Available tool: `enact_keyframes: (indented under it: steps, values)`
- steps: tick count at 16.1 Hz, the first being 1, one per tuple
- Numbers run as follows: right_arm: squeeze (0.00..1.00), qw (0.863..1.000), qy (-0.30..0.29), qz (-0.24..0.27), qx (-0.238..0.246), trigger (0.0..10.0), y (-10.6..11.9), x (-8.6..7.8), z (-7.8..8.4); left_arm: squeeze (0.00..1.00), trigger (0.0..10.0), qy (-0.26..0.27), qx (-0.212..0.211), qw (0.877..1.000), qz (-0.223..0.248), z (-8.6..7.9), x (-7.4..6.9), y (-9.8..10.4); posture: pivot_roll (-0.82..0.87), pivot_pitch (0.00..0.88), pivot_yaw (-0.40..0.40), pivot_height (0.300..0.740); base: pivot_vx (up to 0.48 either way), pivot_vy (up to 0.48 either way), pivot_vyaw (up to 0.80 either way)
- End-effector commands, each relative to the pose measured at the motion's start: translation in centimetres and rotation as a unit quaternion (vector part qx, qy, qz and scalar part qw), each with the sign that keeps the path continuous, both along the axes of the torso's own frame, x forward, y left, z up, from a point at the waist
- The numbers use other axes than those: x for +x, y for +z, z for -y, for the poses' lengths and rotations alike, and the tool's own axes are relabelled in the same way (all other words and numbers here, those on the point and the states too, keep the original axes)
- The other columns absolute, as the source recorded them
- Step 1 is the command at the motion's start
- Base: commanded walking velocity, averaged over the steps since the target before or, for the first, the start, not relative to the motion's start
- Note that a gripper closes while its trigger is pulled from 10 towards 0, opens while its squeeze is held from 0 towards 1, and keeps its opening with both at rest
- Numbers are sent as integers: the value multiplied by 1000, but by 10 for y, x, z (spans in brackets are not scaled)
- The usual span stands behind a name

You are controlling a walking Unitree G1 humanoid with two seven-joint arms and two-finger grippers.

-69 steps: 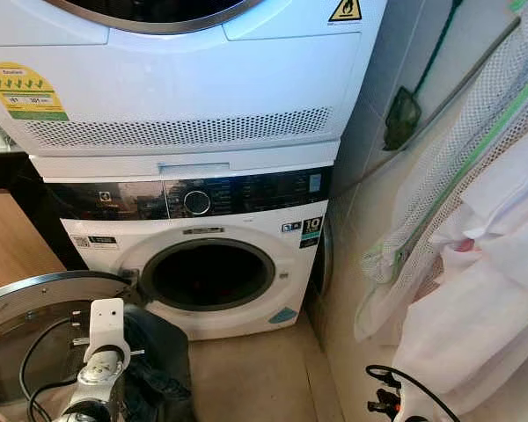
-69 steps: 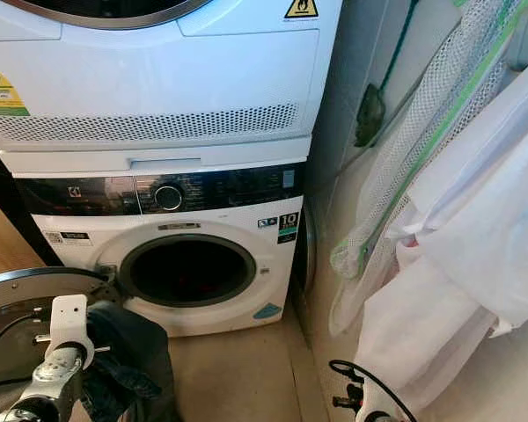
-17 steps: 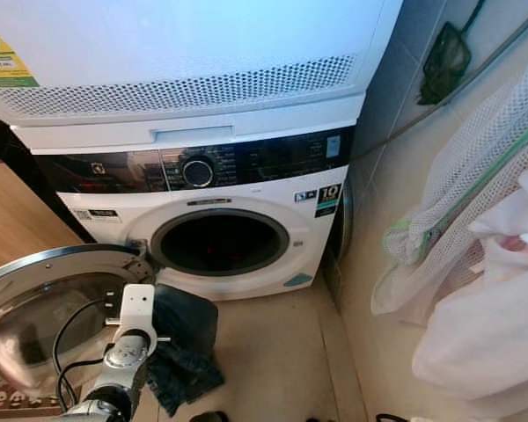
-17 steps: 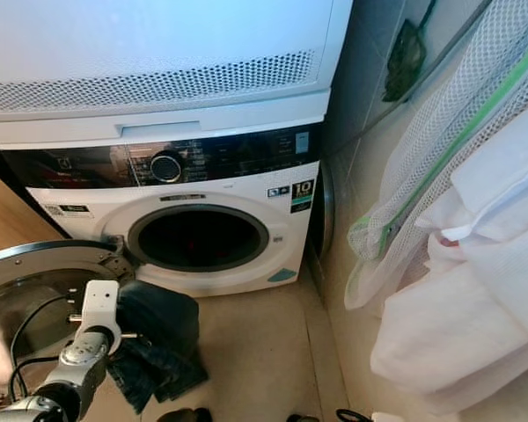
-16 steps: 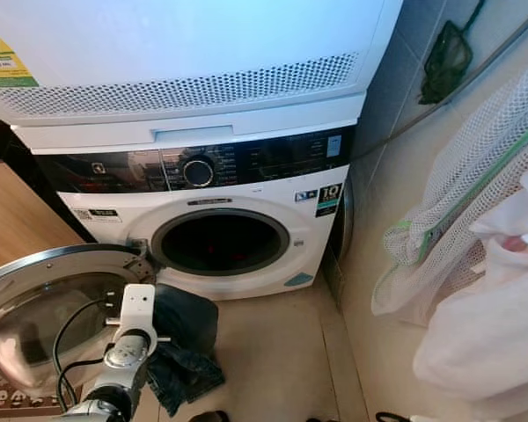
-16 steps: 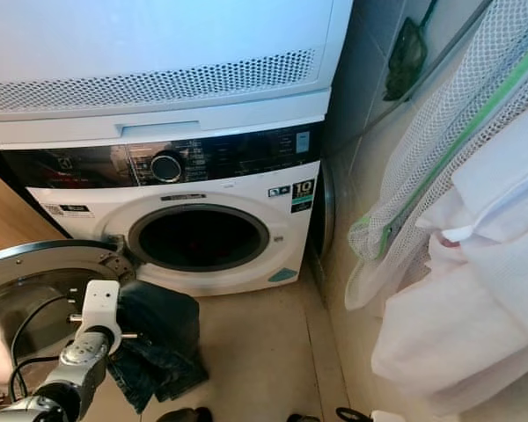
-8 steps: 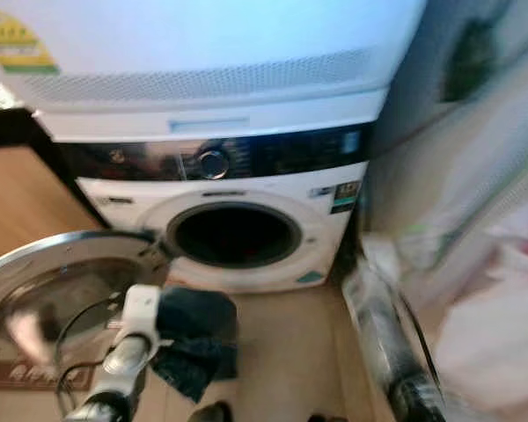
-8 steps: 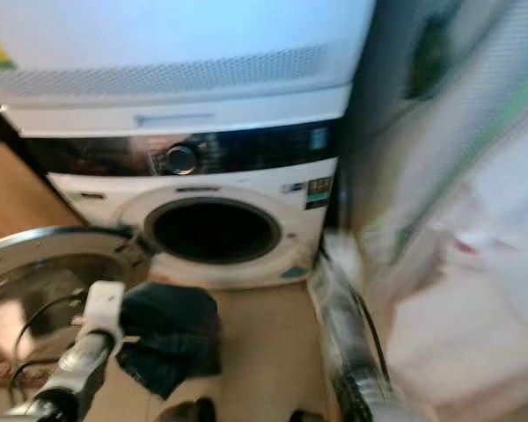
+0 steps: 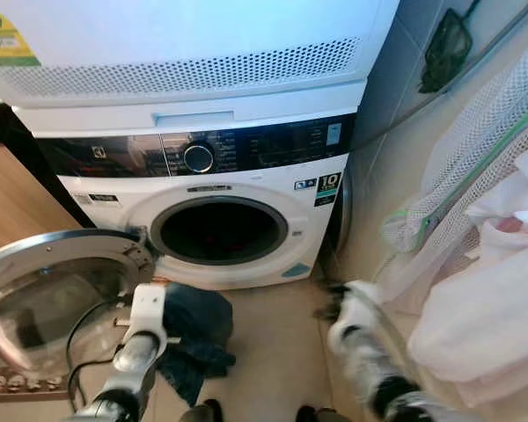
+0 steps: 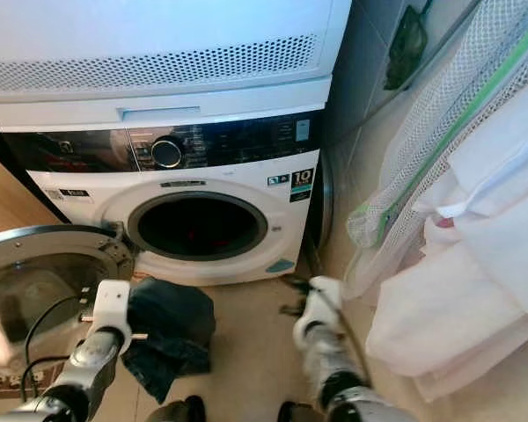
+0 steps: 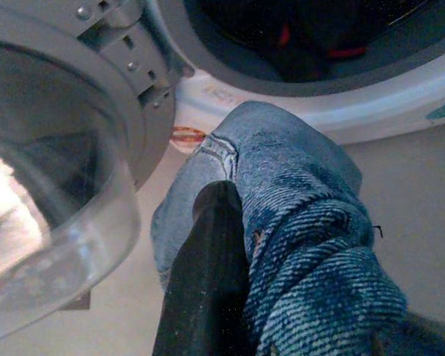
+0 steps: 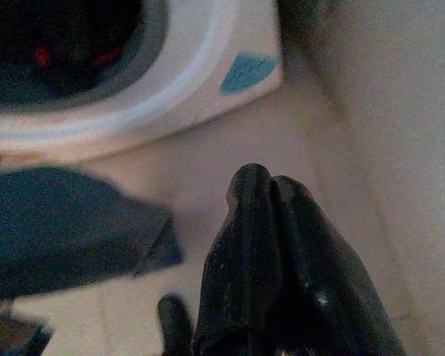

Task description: Clothes washing

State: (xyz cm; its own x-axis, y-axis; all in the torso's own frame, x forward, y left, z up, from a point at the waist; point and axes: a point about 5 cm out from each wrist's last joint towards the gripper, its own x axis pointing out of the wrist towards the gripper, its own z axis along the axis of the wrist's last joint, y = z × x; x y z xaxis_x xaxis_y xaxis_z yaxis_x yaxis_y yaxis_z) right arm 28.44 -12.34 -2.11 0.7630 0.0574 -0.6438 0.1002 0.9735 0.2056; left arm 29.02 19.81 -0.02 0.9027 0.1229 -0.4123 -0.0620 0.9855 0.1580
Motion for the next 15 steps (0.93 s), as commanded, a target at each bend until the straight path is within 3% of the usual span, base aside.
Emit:
enact_keyframes:
  steps: [1, 2, 4, 7, 9, 11, 13, 15]
  values:
    - [0, 999, 33, -22, -9, 10000, -7, -9, -9, 0, 10000, 10, 2, 1000, 6, -2, 3, 3, 117, 214, 10, 740, 0, 0, 0]
    - [0, 999, 42, -24, 2, 10000, -8, -11, -17, 0, 10000, 5, 0, 1000, 10, 3, 4, 4, 119, 225, 0, 740, 0, 0, 0]
    - [0, 994, 96, -39, -25, 10000, -14, -19, -30, 0, 10000, 3, -5, 1000, 3, 10, -1, -2, 118, 248, -21, 740, 0, 0, 0]
    - [0, 994, 97, -25, -46, 10000, -13, -18, -23, 0, 10000, 9, -21, 999, -42, 15, -19, -21, 107, 252, -34, 740, 0, 0, 0]
    - [0, 997, 69, -5, -41, 10000, -8, -11, -19, 0, 10000, 10, -27, 998, -59, 12, -23, -25, 91, 246, -18, 740, 0, 0, 0]
    - [0, 995, 94, -5, -44, 10000, -8, -13, -28, 0, 10000, -37, -5, 998, -55, 20, -16, -20, 72, 229, 13, 740, 0, 0, 0]
    - [0, 996, 77, -4, -33, 10000, -6, -11, -29, 0, 10000, -53, -7, 998, -23, 30, 0, -6, 74, 212, 24, 740, 0, 0, 0]
    - [0, 995, 92, -2, -33, 10000, -3, -8, -36, 0, 10000, -44, -7, 999, -22, 29, 1, -5, 90, 202, 21, 740, 0, 0, 0]
